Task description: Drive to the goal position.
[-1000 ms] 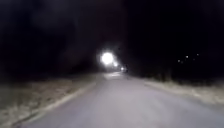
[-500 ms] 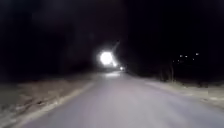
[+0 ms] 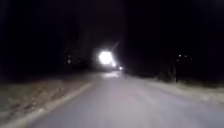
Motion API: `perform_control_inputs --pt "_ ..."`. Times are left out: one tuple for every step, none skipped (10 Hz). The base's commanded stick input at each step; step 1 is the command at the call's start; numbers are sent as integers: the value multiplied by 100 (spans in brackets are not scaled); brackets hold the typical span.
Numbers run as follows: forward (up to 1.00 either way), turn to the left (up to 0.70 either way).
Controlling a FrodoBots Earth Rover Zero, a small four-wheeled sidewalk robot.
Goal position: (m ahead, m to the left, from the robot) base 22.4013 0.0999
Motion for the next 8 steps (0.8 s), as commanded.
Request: perform_control_inputs --pt "100 0" --pt "100 0" --pt "100 0" --pt "100 0" --pt "100 0" --pt "100 0" --pt "100 0" --pt "100 0"
